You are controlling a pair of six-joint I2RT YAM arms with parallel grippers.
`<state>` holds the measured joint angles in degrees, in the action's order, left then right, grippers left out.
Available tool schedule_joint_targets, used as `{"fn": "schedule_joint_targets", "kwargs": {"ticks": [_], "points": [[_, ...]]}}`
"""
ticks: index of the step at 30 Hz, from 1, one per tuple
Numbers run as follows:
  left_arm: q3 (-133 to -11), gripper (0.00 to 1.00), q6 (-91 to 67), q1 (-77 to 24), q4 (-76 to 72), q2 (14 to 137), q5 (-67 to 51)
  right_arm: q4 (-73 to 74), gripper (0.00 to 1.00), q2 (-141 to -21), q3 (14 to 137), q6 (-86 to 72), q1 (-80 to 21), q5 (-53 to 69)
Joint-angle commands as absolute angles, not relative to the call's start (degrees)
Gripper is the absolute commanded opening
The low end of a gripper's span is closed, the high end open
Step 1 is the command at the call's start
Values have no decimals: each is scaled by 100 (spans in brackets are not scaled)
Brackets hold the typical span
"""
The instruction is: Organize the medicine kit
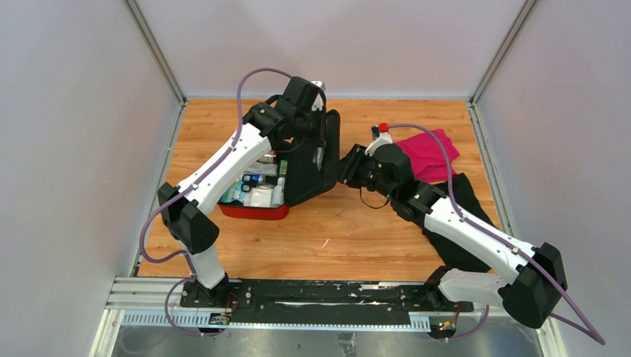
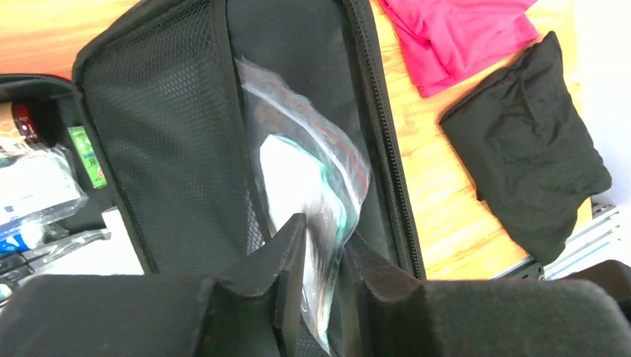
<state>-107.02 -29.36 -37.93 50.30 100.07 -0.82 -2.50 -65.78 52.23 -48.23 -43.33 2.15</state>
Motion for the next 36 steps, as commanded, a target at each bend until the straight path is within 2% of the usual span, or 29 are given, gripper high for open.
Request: {"fn": "schedule_joint_targets", "kwargs": {"ticks": [1, 12, 27, 32, 36], "points": [[-10937, 31, -2919, -3833, 5124, 10126, -245, -246, 33, -6612, 5252, -4782, -4359, 339], [-10963, 45, -2867, -3832, 5130, 9983, -89, -246, 35, -6589, 5212, -4712, -4356, 272], [-10627, 45, -2588, -3832, 5120, 9642, 200, -196, 35, -6563, 5190, -4662, -4359, 216], [-10283, 45, -2359, -3786, 5107, 9127, 484, -77, 35, -6426, 5210, -4456, -4345, 19], [-9384, 52, -2306, -3526, 4711, 8201, 967, -22, 37, -6438, 5358, -4264, -4346, 100]]}}
